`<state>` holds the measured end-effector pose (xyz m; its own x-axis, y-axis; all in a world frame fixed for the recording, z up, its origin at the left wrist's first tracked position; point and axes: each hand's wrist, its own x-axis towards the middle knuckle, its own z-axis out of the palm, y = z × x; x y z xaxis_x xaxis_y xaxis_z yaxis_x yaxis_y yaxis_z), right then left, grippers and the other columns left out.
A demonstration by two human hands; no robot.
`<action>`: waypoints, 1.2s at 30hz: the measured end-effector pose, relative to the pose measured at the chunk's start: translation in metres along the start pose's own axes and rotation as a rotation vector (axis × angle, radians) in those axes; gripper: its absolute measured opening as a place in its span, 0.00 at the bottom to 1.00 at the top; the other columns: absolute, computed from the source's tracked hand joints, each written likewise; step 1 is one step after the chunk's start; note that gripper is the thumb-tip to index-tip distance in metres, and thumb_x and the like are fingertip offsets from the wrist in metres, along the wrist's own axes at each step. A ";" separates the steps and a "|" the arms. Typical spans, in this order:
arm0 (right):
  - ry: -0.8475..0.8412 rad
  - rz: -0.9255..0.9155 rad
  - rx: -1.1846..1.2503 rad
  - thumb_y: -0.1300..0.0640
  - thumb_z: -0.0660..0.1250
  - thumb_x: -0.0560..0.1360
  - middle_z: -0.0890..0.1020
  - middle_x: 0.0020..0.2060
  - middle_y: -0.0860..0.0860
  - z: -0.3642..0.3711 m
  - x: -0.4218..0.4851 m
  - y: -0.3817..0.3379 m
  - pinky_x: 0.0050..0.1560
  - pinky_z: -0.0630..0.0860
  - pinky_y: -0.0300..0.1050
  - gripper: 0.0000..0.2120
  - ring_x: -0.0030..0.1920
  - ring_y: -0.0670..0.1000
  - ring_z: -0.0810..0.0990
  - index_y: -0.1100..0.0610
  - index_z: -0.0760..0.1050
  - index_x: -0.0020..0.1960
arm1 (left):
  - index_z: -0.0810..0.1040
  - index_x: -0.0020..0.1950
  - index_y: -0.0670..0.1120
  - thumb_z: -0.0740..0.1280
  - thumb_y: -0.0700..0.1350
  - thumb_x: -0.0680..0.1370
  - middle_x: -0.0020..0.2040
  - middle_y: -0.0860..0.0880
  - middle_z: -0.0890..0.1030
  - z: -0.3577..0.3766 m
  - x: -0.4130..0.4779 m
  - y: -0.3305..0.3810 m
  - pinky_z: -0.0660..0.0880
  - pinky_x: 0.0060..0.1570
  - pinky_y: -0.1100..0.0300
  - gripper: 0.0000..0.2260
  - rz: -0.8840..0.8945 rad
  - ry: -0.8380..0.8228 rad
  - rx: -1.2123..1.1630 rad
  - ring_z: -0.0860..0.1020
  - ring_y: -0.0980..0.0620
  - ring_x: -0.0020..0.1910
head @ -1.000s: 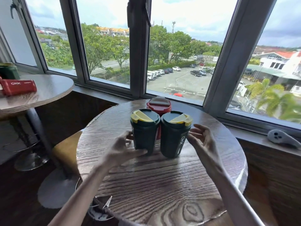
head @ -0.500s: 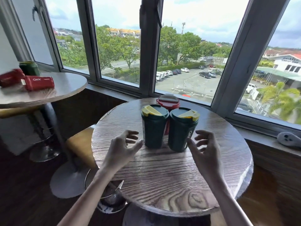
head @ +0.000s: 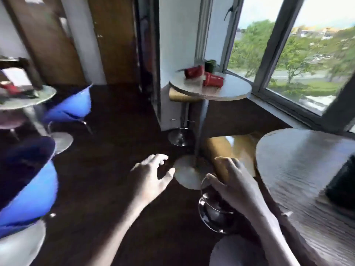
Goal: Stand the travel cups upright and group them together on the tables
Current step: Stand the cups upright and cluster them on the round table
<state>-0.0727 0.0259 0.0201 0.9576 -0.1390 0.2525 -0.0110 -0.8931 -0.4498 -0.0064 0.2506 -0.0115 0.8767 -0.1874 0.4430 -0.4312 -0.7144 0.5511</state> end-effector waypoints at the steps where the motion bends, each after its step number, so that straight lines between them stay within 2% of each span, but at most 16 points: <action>1: -0.052 -0.047 0.011 0.40 0.65 0.71 0.73 0.60 0.45 0.017 0.010 -0.019 0.58 0.72 0.47 0.25 0.62 0.50 0.73 0.45 0.69 0.65 | 0.79 0.51 0.51 0.62 0.61 0.68 0.43 0.55 0.82 -0.020 -0.009 -0.024 0.77 0.40 0.55 0.19 -0.055 0.016 0.057 0.81 0.53 0.41; 3: -0.132 -0.164 0.046 0.38 0.64 0.69 0.74 0.59 0.46 0.054 0.028 -0.058 0.57 0.73 0.48 0.27 0.61 0.51 0.74 0.47 0.70 0.64 | 0.79 0.52 0.51 0.62 0.61 0.69 0.44 0.54 0.82 -0.062 -0.028 -0.067 0.77 0.41 0.55 0.19 -0.159 0.035 0.177 0.82 0.51 0.43; 7: -0.250 -0.375 0.084 0.40 0.67 0.71 0.75 0.59 0.48 0.121 0.056 -0.142 0.57 0.74 0.47 0.25 0.60 0.52 0.75 0.49 0.71 0.64 | 0.77 0.57 0.51 0.68 0.57 0.72 0.53 0.53 0.82 -0.129 -0.067 -0.132 0.73 0.45 0.56 0.17 -0.433 0.079 0.348 0.80 0.49 0.51; 10: -0.343 -0.522 0.106 0.39 0.67 0.71 0.76 0.59 0.48 0.162 0.069 -0.200 0.58 0.74 0.48 0.25 0.61 0.51 0.75 0.48 0.71 0.64 | 0.78 0.57 0.47 0.64 0.62 0.69 0.52 0.50 0.83 -0.159 -0.096 -0.179 0.76 0.49 0.52 0.24 -0.592 0.145 0.372 0.81 0.47 0.51; 12: -0.398 -0.597 0.106 0.38 0.66 0.70 0.76 0.59 0.46 0.186 0.079 -0.233 0.59 0.73 0.47 0.25 0.61 0.50 0.75 0.46 0.70 0.64 | 0.78 0.55 0.45 0.59 0.65 0.67 0.49 0.46 0.83 -0.169 -0.115 -0.211 0.77 0.47 0.49 0.28 -0.678 0.183 0.372 0.82 0.45 0.49; 16: -0.489 -0.739 0.093 0.36 0.65 0.70 0.76 0.59 0.45 0.227 0.098 -0.282 0.59 0.72 0.47 0.24 0.61 0.49 0.75 0.45 0.70 0.62 | 0.78 0.52 0.45 0.61 0.63 0.67 0.48 0.45 0.83 -0.178 -0.146 -0.260 0.78 0.46 0.48 0.25 -0.829 0.259 0.392 0.81 0.44 0.48; 19: -0.576 -0.808 0.086 0.38 0.65 0.70 0.77 0.58 0.47 0.256 0.107 -0.312 0.59 0.72 0.49 0.23 0.61 0.52 0.75 0.47 0.72 0.61 | 0.78 0.52 0.43 0.61 0.62 0.66 0.48 0.44 0.83 -0.182 -0.158 -0.272 0.77 0.48 0.50 0.26 -0.912 0.323 0.356 0.81 0.44 0.48; 22: -0.621 -0.888 0.067 0.39 0.64 0.69 0.76 0.60 0.45 0.290 0.110 -0.338 0.58 0.69 0.47 0.24 0.62 0.50 0.74 0.45 0.71 0.62 | 0.77 0.55 0.41 0.61 0.62 0.66 0.51 0.42 0.82 -0.181 -0.176 -0.283 0.77 0.49 0.48 0.29 -1.037 0.372 0.323 0.81 0.44 0.50; 25: -0.707 -0.945 0.064 0.41 0.65 0.71 0.76 0.62 0.45 0.322 0.108 -0.362 0.60 0.69 0.47 0.23 0.62 0.50 0.74 0.46 0.70 0.64 | 0.76 0.56 0.44 0.60 0.65 0.66 0.50 0.42 0.82 -0.180 -0.195 -0.298 0.77 0.47 0.48 0.29 -1.185 0.363 0.317 0.80 0.41 0.49; 30: -0.828 -1.054 -0.007 0.42 0.66 0.73 0.75 0.63 0.47 0.370 0.103 -0.411 0.59 0.69 0.48 0.24 0.63 0.51 0.73 0.49 0.69 0.65 | 0.76 0.56 0.45 0.59 0.66 0.66 0.49 0.45 0.82 -0.195 -0.211 -0.327 0.77 0.48 0.49 0.31 -1.282 0.374 0.367 0.80 0.43 0.50; 34: -0.877 -1.119 0.022 0.43 0.66 0.73 0.76 0.62 0.48 0.413 0.099 -0.465 0.56 0.70 0.48 0.24 0.61 0.51 0.75 0.51 0.70 0.65 | 0.76 0.61 0.45 0.66 0.60 0.72 0.55 0.47 0.81 -0.228 -0.217 -0.365 0.76 0.51 0.53 0.24 -1.293 0.387 0.440 0.80 0.47 0.53; 36: -0.877 -1.133 0.015 0.43 0.66 0.73 0.76 0.61 0.48 0.435 0.097 -0.498 0.55 0.70 0.47 0.23 0.61 0.50 0.75 0.51 0.70 0.65 | 0.74 0.64 0.47 0.66 0.58 0.74 0.59 0.49 0.79 -0.250 -0.219 -0.394 0.73 0.52 0.56 0.23 -1.298 0.359 0.495 0.78 0.49 0.57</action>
<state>0.1512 0.6430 -0.1037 0.3131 0.9416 -0.1238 0.8630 -0.3365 -0.3769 -0.0815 0.7420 -0.1489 0.4533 0.8912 0.0192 0.8004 -0.4164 0.4313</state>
